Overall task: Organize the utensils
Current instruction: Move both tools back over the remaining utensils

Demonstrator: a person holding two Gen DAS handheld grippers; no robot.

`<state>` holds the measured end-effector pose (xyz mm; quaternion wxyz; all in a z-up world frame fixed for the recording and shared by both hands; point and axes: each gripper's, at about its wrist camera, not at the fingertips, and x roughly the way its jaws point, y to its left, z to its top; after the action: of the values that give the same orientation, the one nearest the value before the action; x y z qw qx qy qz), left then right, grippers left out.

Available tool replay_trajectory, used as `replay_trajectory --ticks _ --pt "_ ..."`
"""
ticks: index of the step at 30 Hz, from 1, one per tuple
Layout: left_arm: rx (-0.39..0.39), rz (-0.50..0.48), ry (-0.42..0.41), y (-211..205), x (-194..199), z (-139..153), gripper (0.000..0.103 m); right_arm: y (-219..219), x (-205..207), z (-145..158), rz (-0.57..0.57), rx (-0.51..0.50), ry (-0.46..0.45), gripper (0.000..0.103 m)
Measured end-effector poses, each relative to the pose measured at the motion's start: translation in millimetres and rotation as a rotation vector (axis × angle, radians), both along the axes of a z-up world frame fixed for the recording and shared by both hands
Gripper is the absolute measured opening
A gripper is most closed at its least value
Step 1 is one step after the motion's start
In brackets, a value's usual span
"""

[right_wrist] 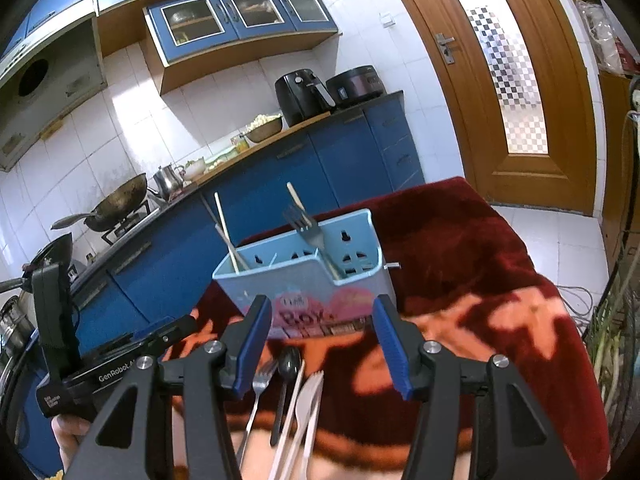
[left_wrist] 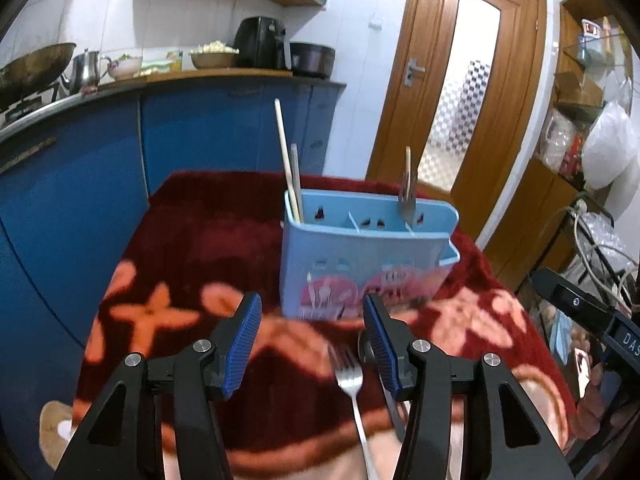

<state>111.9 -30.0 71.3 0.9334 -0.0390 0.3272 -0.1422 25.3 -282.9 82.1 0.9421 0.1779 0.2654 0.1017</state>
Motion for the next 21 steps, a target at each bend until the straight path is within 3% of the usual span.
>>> replay_trajectory --ticks 11,21 --pt "0.049 -0.009 0.112 -3.5 -11.1 -20.9 0.054 -10.9 -23.7 -18.9 -0.008 0.018 0.063 0.057" --pt "0.045 -0.047 0.231 -15.6 4.8 -49.4 0.054 -23.5 -27.2 -36.7 -0.030 0.031 0.104 0.057"
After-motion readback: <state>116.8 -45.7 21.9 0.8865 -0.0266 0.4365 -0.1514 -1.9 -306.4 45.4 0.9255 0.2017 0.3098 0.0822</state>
